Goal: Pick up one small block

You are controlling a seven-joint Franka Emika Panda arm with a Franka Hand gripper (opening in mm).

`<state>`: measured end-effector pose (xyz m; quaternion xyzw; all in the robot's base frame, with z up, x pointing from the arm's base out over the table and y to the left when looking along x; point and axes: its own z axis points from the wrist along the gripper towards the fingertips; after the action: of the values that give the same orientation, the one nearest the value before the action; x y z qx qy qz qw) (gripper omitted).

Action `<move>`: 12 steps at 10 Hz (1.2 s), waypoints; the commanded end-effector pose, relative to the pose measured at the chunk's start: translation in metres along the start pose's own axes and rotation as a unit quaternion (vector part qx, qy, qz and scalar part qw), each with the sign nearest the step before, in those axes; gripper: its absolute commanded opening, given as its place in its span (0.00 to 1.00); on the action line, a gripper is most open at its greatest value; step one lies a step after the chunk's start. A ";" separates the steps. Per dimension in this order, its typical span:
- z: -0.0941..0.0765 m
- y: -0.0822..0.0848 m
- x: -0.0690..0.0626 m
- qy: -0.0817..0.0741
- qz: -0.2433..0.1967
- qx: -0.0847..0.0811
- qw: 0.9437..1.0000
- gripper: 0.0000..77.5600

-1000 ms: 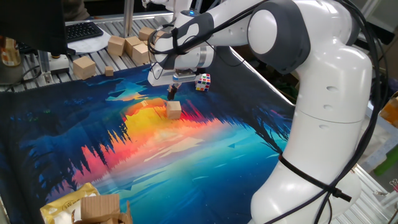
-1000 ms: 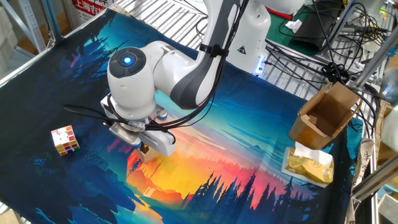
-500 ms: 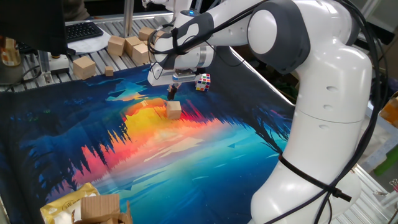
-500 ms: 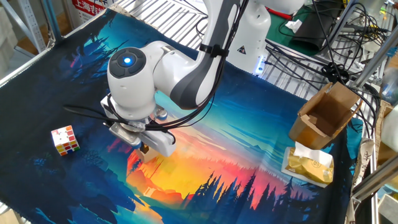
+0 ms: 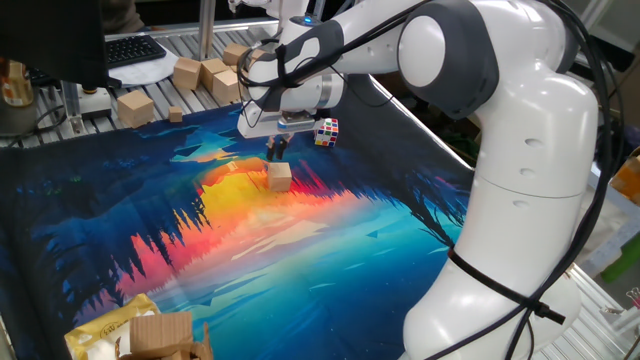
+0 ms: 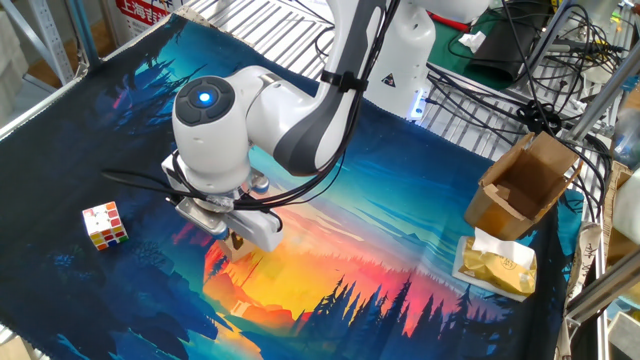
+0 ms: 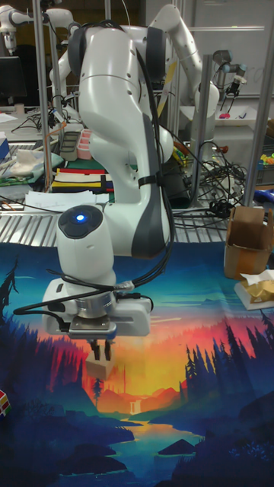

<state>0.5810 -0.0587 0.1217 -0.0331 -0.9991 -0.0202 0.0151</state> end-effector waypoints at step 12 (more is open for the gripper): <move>0.013 0.002 -0.002 0.002 0.003 0.001 1.000 1.00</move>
<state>0.5812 -0.0577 0.1185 -0.0314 -0.9992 -0.0198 0.0163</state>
